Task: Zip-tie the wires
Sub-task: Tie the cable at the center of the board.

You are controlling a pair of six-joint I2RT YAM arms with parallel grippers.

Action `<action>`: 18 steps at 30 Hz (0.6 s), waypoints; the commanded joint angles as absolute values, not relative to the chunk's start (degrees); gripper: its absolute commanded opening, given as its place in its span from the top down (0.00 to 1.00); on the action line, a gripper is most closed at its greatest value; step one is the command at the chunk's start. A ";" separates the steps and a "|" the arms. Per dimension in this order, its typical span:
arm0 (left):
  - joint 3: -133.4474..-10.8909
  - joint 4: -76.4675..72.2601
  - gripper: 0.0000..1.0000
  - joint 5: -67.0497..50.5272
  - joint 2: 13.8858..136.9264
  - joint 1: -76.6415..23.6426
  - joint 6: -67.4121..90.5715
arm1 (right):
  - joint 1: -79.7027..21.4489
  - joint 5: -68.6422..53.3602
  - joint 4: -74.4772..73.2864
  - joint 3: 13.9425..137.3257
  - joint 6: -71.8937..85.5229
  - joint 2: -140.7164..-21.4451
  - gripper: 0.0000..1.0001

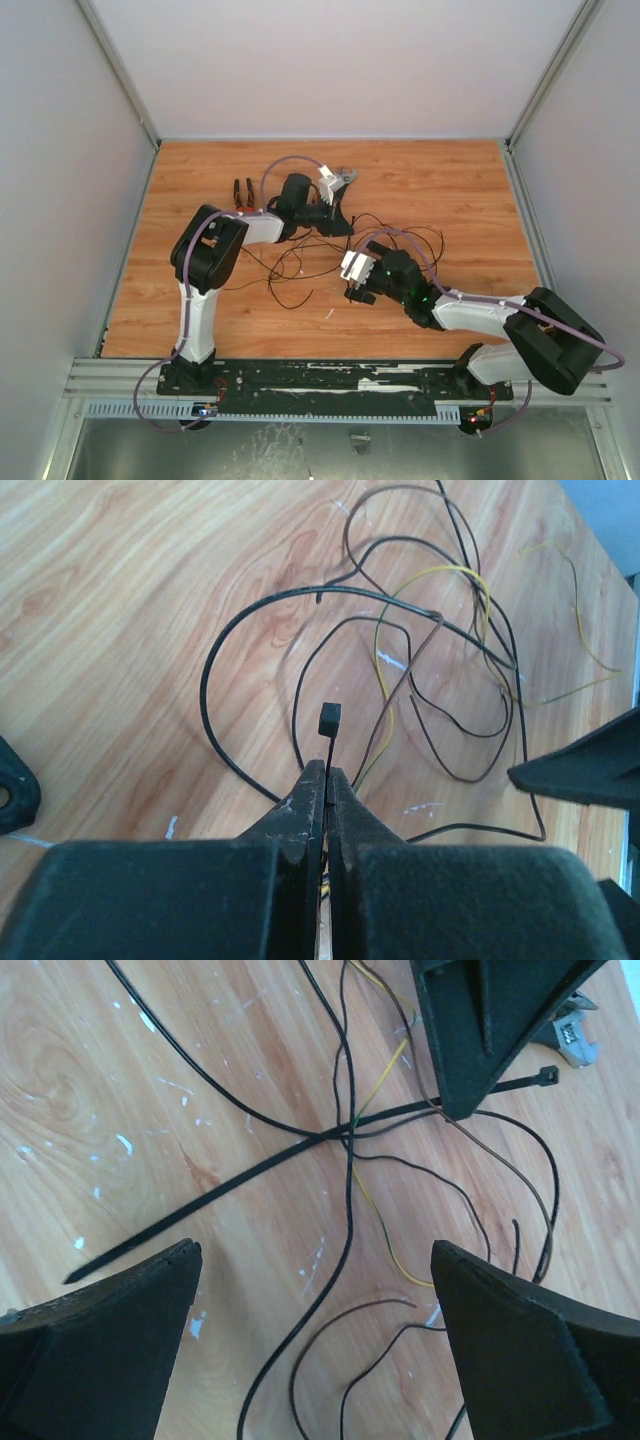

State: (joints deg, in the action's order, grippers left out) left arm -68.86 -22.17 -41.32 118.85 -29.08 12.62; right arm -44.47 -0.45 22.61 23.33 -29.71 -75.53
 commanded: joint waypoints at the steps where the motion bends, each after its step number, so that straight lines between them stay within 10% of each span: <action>1: -71.93 -17.77 1.00 -44.70 120.76 -29.53 9.53 | -44.94 3.92 30.11 21.53 -36.26 -76.38 0.01; 18: -74.52 -13.87 1.00 -46.94 122.49 -29.53 7.75 | -45.20 3.91 42.66 20.27 -47.54 -87.16 0.01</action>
State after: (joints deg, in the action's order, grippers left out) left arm -72.77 -14.31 -44.38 121.78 -29.08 8.54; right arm -44.77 2.52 37.06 20.91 -43.31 -84.84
